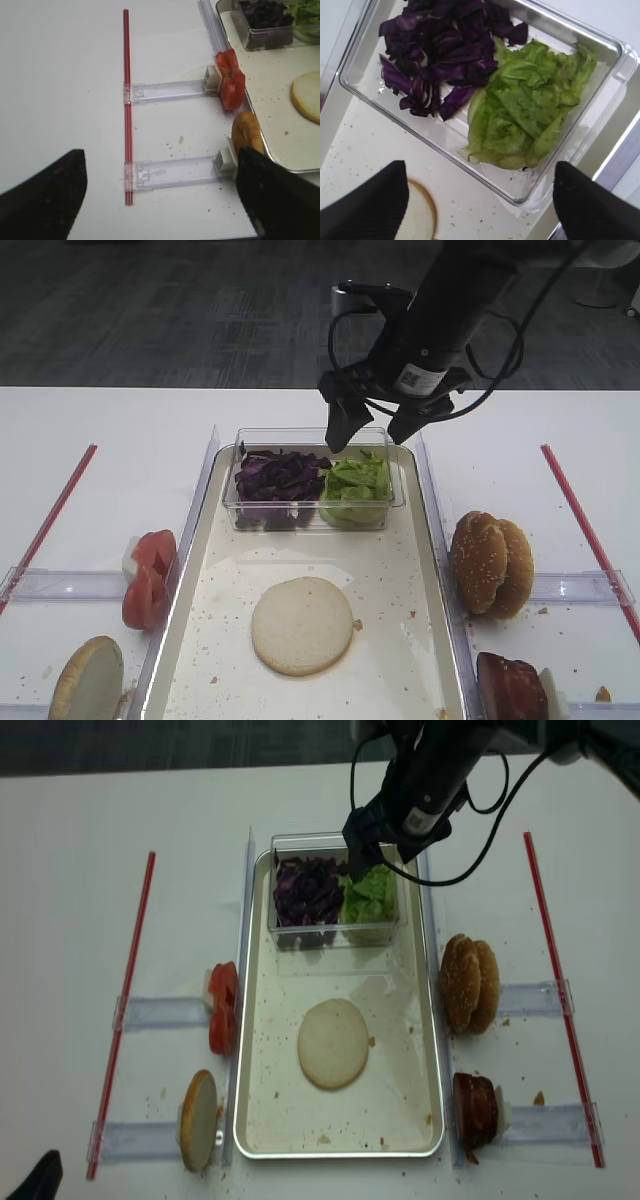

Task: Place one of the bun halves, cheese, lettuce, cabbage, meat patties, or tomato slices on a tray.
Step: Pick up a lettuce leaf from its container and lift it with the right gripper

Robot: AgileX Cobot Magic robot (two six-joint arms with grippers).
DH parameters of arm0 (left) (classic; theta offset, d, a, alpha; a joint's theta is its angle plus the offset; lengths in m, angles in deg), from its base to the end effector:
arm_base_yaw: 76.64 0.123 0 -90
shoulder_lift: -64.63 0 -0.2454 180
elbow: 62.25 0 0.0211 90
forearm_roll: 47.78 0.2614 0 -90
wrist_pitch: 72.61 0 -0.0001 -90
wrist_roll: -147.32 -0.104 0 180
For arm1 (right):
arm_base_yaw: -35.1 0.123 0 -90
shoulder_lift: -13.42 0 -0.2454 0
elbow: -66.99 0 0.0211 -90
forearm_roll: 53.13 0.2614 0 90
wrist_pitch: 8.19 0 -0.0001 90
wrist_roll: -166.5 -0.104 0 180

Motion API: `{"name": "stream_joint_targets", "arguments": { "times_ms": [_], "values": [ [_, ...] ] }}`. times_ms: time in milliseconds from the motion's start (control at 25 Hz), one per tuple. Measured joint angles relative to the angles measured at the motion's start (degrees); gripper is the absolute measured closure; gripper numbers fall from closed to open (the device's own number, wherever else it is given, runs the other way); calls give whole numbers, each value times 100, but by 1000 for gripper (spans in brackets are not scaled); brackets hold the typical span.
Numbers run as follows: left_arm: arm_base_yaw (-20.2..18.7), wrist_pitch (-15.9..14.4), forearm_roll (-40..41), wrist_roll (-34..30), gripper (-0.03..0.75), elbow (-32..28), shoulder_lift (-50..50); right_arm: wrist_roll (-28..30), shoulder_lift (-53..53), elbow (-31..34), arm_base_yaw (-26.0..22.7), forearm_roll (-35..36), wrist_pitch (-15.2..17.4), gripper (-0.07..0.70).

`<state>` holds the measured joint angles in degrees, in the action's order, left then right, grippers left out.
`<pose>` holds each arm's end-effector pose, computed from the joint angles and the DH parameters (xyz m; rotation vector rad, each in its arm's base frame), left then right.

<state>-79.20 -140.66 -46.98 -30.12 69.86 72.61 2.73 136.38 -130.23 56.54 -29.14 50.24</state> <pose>0.0478 -0.0008 0.2631 -0.0018 2.1629 -0.0345 0.3789 0.1875 0.1856 -0.6811 2.7489 0.5717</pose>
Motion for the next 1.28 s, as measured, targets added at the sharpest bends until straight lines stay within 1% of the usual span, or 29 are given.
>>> {"name": "stream_joint_targets", "arguments": {
  "times_ms": [200,480,680,880,1280],
  "values": [
    [0,0,0,0,152,0,0,-109,454,-716,0,-22,466,59],
    [0,0,0,0,152,0,0,-403,1188,-1647,0,-192,1095,66],
    [0,0,0,0,152,0,0,-450,1639,-2144,0,-257,1160,87],
    [0,0,0,0,152,0,0,-460,1950,-2446,0,-261,1160,101],
    [0,0,0,0,152,0,0,-460,2227,-2528,10,-285,1160,106]
  ]
}}
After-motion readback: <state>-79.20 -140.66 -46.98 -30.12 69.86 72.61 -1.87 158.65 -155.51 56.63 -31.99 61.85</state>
